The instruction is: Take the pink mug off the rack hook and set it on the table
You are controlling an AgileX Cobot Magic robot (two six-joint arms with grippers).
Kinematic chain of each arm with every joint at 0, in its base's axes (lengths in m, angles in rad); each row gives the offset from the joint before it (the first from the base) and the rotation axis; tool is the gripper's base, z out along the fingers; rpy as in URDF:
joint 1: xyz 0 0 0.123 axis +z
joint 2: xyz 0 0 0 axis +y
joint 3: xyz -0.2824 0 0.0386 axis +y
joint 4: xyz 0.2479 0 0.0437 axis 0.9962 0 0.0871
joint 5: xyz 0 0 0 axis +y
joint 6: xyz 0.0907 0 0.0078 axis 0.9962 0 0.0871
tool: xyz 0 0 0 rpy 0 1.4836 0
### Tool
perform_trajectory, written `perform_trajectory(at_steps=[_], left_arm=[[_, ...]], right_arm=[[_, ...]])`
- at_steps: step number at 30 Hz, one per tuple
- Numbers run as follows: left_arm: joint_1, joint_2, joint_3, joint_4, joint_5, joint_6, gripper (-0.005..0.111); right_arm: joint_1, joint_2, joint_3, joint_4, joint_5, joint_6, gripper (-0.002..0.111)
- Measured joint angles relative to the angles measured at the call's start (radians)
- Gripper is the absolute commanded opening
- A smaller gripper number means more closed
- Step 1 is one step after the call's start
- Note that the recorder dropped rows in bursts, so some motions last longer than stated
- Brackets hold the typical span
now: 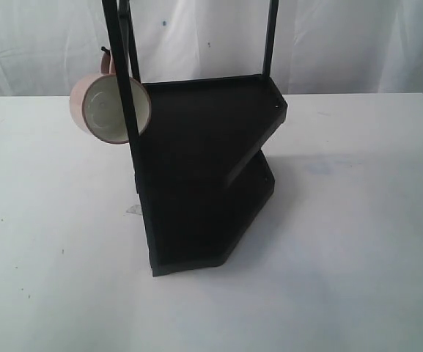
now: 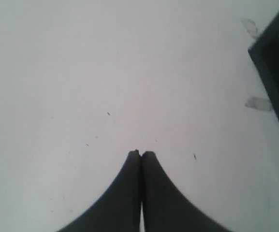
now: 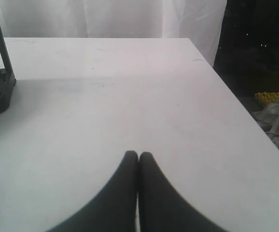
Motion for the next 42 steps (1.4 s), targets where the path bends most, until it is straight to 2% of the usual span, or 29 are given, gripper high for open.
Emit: perform_trajectory(at_steps=[3,5,8,11,15,17,19,21,26,30,34,39,42], left_arm=[[-0.12,0.053,-0.031,-0.142,0.051,0.209,0.0],[-0.177,0.055,-0.032,-0.235,0.054,0.345,0.0],[-0.242,0.055,-0.032,-0.358,0.061,0.514,0.0],[-0.279,0.055,-0.032,-0.433,0.057,0.639,0.0],[-0.284,0.055,-0.032,-0.454,-0.038,0.672,0.0],[-0.284,0.055,-0.034,-0.522,-0.053,0.659,0.0],[-0.284,0.051,-0.052,-0.626,-0.006,0.644,0.0],[-0.284,0.032,-0.093,-0.681,0.084,0.697,0.0],[-0.286,0.013,-0.207,-0.881,0.33,1.026,0.0],[-0.286,0.013,-0.211,-0.907,0.302,1.103,0.001],[-0.286,0.013,-0.214,-0.871,0.189,1.106,0.018],[-0.286,0.038,-0.214,-0.853,0.102,1.106,0.057],[-0.286,0.066,-0.214,-0.852,0.088,1.111,0.067]], right_arm=[[0.0,0.0,0.0,0.0,0.0,0.0,0.0],[0.0,0.0,0.0,0.0,0.0,0.0,0.0],[0.0,0.0,0.0,0.0,0.0,0.0,0.0],[0.0,0.0,0.0,0.0,0.0,0.0,0.0],[0.0,0.0,0.0,0.0,0.0,0.0,0.0],[0.0,0.0,0.0,0.0,0.0,0.0,0.0],[0.0,0.0,0.0,0.0,0.0,0.0,0.0],[0.0,0.0,0.0,0.0,0.0,0.0,0.0],[0.0,0.0,0.0,0.0,0.0,0.0,0.0],[0.0,0.0,0.0,0.0,0.0,0.0,0.0],[0.0,0.0,0.0,0.0,0.0,0.0,0.0],[0.0,0.0,0.0,0.0,0.0,0.0,0.0],[0.0,0.0,0.0,0.0,0.0,0.008,0.0]])
